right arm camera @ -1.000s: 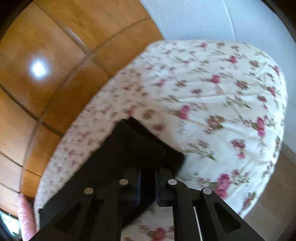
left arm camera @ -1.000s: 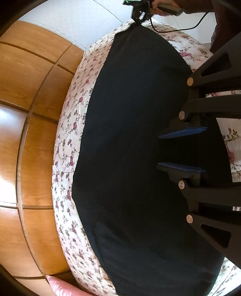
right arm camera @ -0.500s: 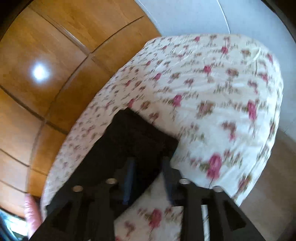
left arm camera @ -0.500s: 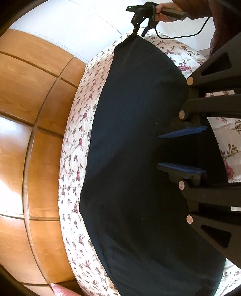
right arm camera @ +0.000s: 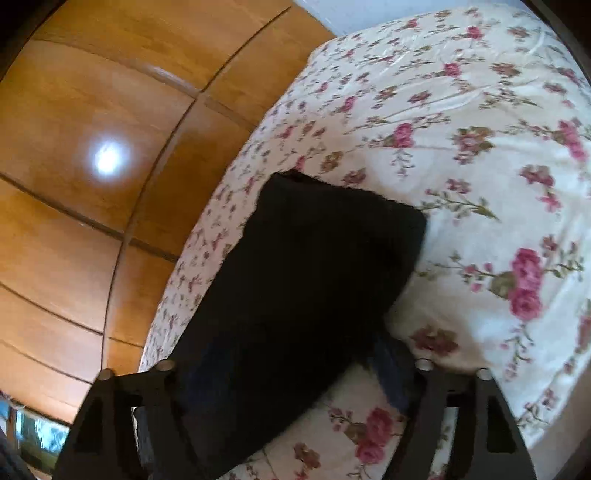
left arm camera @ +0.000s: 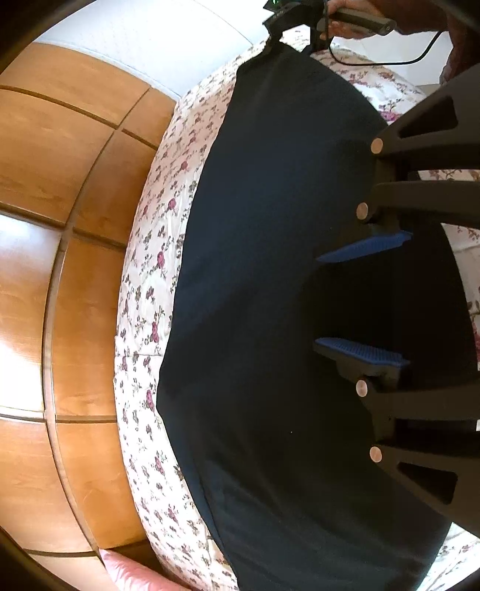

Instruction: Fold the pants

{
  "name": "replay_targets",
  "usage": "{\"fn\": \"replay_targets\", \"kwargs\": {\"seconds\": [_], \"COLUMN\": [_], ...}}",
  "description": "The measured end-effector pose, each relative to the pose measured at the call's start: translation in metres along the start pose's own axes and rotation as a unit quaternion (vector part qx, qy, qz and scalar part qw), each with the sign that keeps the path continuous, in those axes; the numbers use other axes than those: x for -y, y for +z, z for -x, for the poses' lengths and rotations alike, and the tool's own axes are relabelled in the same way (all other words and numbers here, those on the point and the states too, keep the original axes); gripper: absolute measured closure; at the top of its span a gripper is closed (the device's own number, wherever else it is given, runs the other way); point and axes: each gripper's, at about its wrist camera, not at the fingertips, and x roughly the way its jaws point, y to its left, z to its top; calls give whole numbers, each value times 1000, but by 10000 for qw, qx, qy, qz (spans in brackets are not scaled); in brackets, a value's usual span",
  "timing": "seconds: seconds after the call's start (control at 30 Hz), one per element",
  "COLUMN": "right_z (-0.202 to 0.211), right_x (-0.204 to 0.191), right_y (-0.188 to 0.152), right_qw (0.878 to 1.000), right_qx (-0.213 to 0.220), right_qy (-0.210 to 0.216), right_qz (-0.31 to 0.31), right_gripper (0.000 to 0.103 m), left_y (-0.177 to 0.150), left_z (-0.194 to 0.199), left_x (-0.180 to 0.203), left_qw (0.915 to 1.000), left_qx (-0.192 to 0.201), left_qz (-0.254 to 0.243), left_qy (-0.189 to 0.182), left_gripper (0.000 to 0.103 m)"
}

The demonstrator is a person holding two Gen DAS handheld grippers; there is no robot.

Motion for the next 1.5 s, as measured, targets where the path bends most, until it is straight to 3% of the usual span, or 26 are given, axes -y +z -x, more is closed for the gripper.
{"fn": "replay_targets", "kwargs": {"seconds": [0.17,0.37,0.4,0.5,0.57,0.67,0.83,0.97,1.03,1.13,1.33,1.5], "right_z": [-7,-7,-6,-5,-5,-7,-3,5,8,12,11,-8], "right_x": [-14,-14,-12,-9,-7,3,-1,-19,-29,-56,-126,-202], "right_y": [-3,-1,0,3,4,7,7,9,10,6,-15,-61], "right_qw": [9995,9997,9998,9996,9992,9990,9994,9995,9991,9962,9810,9536], "right_qx": [-71,-76,-53,20,27,24,83,208,231,240,138,-293], "right_qy": [-40,-80,-92,-284,-398,-405,-320,-166,-118,-58,199,529], "right_qz": [310,220,168,81,34,-171,-96,172,326,837,1926,2950], "right_gripper": [1,1,3,25,53,77,87,88,88,89,89,89], "left_y": [1,2,1,1,1,0,-1,-1,-1,-1,2,4], "left_z": [-2,-2,-2,0,1,2,2,4,7,10,18,26], "left_x": [-1,1,1,-1,-1,-1,-6,-9,-9,-10,-17,-29], "left_qw": [9999,9997,9997,9998,9997,9998,9998,9994,9993,9986,9957,9925], "left_qx": [44,62,75,97,110,120,50,16,65,67,108,191], "left_qz": [75,43,61,110,139,140,215,337,343,417,610,823], "left_qy": [134,212,203,165,147,126,23,-84,-122,-311,-686,-885], "left_gripper": [60,60,60,60,60,60,60,60,65,67,67,67]}}
